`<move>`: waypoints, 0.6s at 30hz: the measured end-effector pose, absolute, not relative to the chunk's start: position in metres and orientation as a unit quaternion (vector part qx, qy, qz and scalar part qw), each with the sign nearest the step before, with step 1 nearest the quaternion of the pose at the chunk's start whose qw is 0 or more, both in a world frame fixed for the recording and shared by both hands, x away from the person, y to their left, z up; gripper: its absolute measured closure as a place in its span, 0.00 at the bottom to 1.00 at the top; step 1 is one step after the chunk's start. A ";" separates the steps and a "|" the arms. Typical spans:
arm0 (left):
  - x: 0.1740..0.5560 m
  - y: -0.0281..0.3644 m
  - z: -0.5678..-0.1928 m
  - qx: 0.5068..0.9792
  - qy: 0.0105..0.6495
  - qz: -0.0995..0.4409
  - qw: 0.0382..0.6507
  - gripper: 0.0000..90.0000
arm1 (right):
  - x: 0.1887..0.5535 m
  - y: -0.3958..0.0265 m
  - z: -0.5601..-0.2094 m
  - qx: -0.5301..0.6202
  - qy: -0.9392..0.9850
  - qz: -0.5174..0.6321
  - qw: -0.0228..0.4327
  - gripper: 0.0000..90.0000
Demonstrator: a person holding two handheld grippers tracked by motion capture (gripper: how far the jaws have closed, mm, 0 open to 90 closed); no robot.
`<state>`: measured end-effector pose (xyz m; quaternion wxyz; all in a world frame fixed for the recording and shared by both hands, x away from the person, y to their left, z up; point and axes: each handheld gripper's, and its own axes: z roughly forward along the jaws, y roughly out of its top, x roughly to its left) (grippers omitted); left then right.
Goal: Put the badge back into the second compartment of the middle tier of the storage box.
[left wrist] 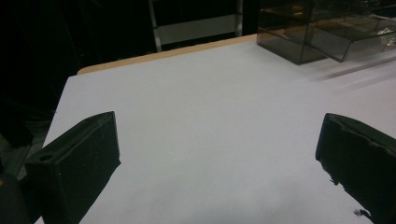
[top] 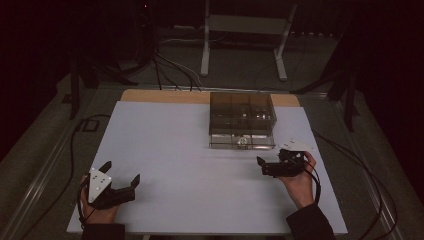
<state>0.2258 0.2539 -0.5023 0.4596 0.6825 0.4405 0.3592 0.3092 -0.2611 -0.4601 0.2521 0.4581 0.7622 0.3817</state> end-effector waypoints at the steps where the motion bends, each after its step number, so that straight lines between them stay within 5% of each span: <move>1: 0.226 0.254 -0.502 0.682 0.441 0.359 0.459 0.01 | 0.307 -0.261 -0.460 0.454 0.763 0.379 0.262 0.00; 18: 0.225 0.253 -0.501 0.683 0.444 0.364 0.452 0.01 | 0.274 -0.286 -0.486 0.462 0.737 0.412 0.273 0.01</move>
